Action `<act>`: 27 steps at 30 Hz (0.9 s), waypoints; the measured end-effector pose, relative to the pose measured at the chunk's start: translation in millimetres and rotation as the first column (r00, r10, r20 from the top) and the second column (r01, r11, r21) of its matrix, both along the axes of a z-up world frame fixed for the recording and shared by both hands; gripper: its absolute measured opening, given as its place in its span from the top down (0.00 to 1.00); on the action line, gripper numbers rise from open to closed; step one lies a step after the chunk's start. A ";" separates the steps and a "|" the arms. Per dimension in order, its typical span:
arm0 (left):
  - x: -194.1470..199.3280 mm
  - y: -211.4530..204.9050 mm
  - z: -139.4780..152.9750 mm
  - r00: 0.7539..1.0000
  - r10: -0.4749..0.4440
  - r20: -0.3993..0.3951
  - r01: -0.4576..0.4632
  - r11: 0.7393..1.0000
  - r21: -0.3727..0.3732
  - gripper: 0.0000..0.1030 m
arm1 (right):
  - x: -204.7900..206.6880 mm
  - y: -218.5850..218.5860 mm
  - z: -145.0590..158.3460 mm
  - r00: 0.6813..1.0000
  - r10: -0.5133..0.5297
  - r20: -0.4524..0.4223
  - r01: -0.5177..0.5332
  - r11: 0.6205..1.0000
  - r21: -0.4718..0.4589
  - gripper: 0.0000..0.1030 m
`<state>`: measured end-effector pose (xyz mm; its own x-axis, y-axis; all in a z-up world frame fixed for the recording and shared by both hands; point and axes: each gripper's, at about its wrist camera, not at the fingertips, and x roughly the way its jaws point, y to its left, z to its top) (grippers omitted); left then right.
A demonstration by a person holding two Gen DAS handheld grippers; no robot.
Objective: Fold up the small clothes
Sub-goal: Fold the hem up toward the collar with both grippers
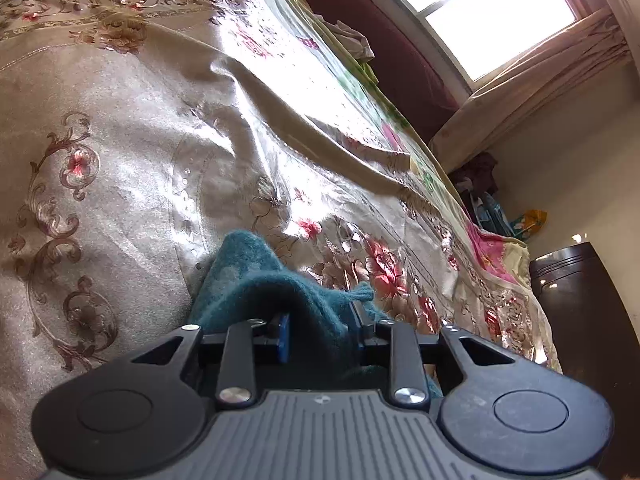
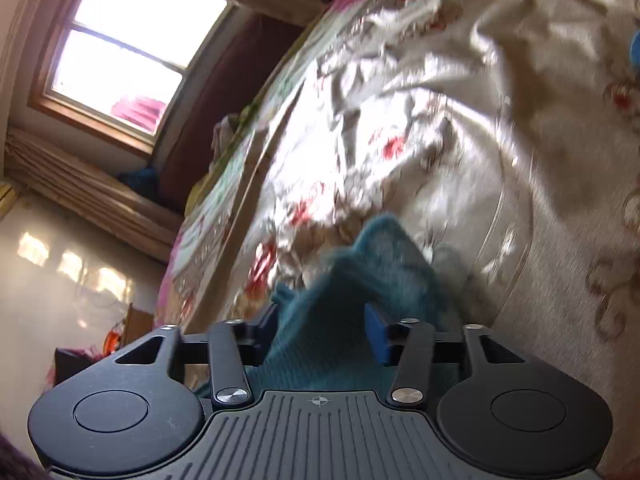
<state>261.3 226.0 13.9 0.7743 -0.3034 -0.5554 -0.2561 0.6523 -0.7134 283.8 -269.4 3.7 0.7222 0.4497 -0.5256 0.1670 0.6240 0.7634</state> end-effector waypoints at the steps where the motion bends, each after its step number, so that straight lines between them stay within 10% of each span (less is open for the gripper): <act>1: 1.1 -1.1 0.7 1.000 -0.003 0.000 0.003 1.000 0.001 0.63 | -0.5 -2.3 2.5 1.000 -0.007 0.014 0.007 1.000 -0.005 0.43; 11: 7.2 -1.0 24.6 0.998 0.049 0.044 -0.054 0.992 0.111 0.41 | -5.0 15.2 9.6 0.996 0.080 0.028 -0.071 0.967 -0.244 0.43; 17: -8.8 -15.3 12.5 1.000 -0.003 -0.019 0.008 0.971 0.239 0.39 | -0.5 43.4 8.4 0.984 0.180 0.012 -0.151 0.859 -0.489 0.44; 21: -20.5 -34.5 -2.7 0.998 -0.047 -0.053 0.062 0.938 0.342 0.39 | 4.0 53.3 2.4 0.985 0.165 -0.044 -0.157 0.774 -0.614 0.88; 27: -24.8 -57.1 -4.4 0.991 -0.114 -0.075 0.136 0.845 0.516 0.38 | 6.2 40.0 -15.0 0.986 0.137 -0.091 -0.164 0.797 -0.582 0.88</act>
